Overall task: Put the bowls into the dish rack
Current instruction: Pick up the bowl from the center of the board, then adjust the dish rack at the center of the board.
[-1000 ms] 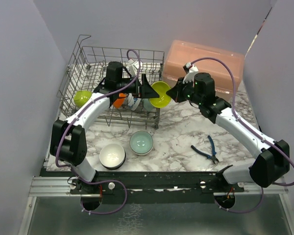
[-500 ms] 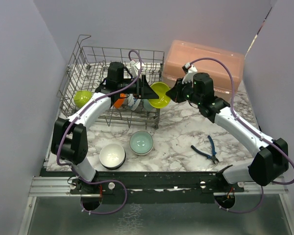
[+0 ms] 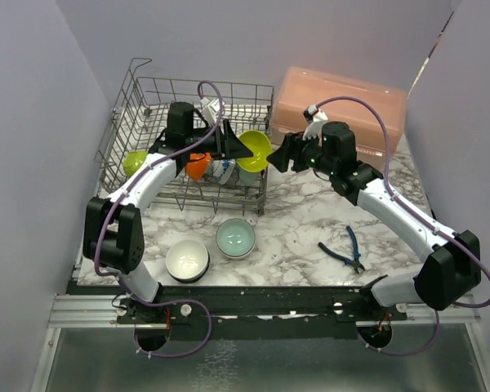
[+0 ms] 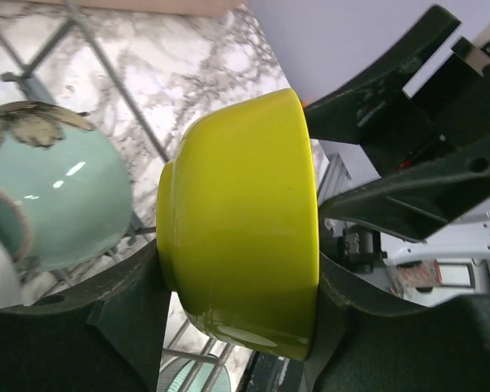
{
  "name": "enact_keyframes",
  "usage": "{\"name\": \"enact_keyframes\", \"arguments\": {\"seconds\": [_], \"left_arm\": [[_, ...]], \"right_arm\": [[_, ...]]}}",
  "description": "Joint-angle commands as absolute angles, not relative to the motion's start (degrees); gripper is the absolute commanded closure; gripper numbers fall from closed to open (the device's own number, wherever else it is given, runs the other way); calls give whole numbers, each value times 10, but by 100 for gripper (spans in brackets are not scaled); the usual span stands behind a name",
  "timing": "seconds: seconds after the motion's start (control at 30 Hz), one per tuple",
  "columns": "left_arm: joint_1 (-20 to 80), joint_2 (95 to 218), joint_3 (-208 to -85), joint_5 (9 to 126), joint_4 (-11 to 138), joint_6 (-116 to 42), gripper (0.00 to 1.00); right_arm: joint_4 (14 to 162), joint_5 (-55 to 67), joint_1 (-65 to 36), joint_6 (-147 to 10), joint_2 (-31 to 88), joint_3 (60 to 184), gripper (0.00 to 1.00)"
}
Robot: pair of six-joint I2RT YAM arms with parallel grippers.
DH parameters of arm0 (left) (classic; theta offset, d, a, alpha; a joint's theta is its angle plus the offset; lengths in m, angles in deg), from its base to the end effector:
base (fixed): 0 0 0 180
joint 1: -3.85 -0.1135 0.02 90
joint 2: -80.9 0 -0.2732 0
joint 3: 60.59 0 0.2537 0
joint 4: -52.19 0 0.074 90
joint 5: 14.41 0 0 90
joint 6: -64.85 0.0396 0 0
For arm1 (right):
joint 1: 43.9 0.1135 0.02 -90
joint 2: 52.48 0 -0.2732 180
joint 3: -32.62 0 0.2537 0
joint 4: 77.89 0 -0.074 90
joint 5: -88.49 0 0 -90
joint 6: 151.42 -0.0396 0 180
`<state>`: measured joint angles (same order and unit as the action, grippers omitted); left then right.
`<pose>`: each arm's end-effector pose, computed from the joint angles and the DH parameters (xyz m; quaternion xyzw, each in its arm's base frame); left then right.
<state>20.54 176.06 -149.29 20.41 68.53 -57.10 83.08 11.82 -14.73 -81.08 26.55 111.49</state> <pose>0.3601 -0.1419 0.3196 0.1560 0.7657 -0.5535 0.2881 0.2819 0.1678 0.3440 -0.1341 0.8012 0.3240 0.4849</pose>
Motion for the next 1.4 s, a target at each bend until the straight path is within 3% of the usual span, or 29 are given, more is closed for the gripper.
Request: {"name": "enact_keyframes", "arguments": {"seconds": [0.0,0.23,0.5,0.77,1.03,1.1,1.37], "left_arm": [[177,1718,-1476,252,661,-568,100],[123,1660,-1450,344,661,-550,100],[108,1558,-1423,519,678,-446,100],[108,1519,-1402,606,680,-407,100],[107,1515,-1399,675,691,-398,100],[108,1516,-1399,682,695,-394,100],[107,1534,-1408,738,719,-381,100]], "right_arm": [[850,133,-148,-820,257,1095,25],[837,152,-147,-827,300,1098,20],[798,179,-147,-819,384,1134,25],[775,173,-147,-803,412,1148,57],[720,100,-147,-760,396,1150,96],[716,83,-147,-753,388,1142,100],[697,54,-147,-737,361,1138,100]]}}
